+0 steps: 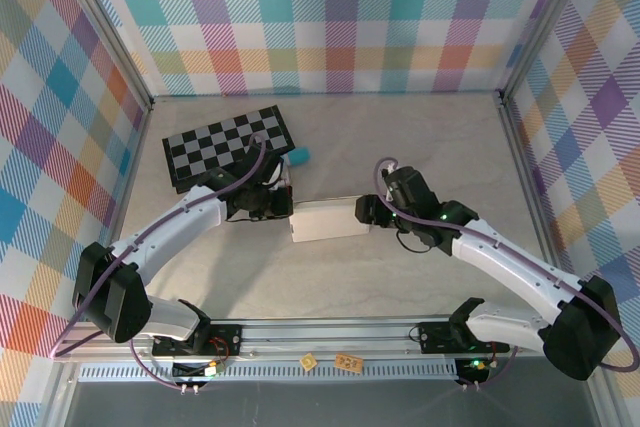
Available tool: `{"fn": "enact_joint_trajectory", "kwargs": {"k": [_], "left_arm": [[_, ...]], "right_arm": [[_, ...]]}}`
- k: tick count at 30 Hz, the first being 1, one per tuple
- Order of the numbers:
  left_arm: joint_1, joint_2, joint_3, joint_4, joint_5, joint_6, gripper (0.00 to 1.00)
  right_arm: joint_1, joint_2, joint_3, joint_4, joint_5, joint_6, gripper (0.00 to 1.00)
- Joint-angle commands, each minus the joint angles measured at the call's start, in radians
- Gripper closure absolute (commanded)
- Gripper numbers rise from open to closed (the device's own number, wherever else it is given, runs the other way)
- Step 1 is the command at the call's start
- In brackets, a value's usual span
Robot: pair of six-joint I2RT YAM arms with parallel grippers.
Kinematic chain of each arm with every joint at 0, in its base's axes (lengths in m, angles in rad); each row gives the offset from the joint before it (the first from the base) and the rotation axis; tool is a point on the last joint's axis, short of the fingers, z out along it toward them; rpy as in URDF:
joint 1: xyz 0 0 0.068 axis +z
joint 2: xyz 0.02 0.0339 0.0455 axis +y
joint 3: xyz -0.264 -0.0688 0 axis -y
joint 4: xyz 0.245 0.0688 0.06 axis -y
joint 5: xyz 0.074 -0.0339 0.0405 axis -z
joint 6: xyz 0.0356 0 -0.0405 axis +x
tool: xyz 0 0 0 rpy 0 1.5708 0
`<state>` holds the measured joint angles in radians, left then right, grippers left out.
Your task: Fold the paper box
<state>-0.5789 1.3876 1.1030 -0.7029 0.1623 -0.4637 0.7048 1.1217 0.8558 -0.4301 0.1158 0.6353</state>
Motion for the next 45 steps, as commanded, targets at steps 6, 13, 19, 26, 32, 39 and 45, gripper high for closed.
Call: {"fn": "enact_joint_trajectory", "kwargs": {"k": [6,13,19,26,32,39,45], "left_arm": [[-0.022,0.051,-0.032,-0.106,-0.026,-0.006,1.0],[-0.029,0.054,-0.029,-0.106,-0.029,-0.009,1.0],[-0.03,0.057,-0.022,-0.108,-0.033,-0.006,1.0],[-0.032,0.061,-0.014,-0.113,-0.032,-0.004,1.0],[-0.032,0.068,-0.006,-0.115,-0.033,-0.003,1.0],[-0.033,0.071,-0.005,-0.115,-0.029,-0.003,1.0],[-0.032,0.072,-0.003,-0.113,-0.027,-0.002,1.0]], "right_arm": [[-0.019,-0.039,0.118,-0.132,0.073,0.473,0.24],[-0.135,-0.017,0.046,-0.055,-0.132,0.894,0.22],[-0.171,0.024,-0.02,0.062,-0.229,1.059,0.23],[-0.179,0.052,-0.073,0.162,-0.258,1.146,0.23],[-0.186,0.061,-0.105,0.188,-0.272,1.146,0.31],[-0.196,0.073,-0.113,0.193,-0.263,1.108,0.48],[-0.195,0.081,-0.122,0.177,-0.248,1.065,0.58]]}}
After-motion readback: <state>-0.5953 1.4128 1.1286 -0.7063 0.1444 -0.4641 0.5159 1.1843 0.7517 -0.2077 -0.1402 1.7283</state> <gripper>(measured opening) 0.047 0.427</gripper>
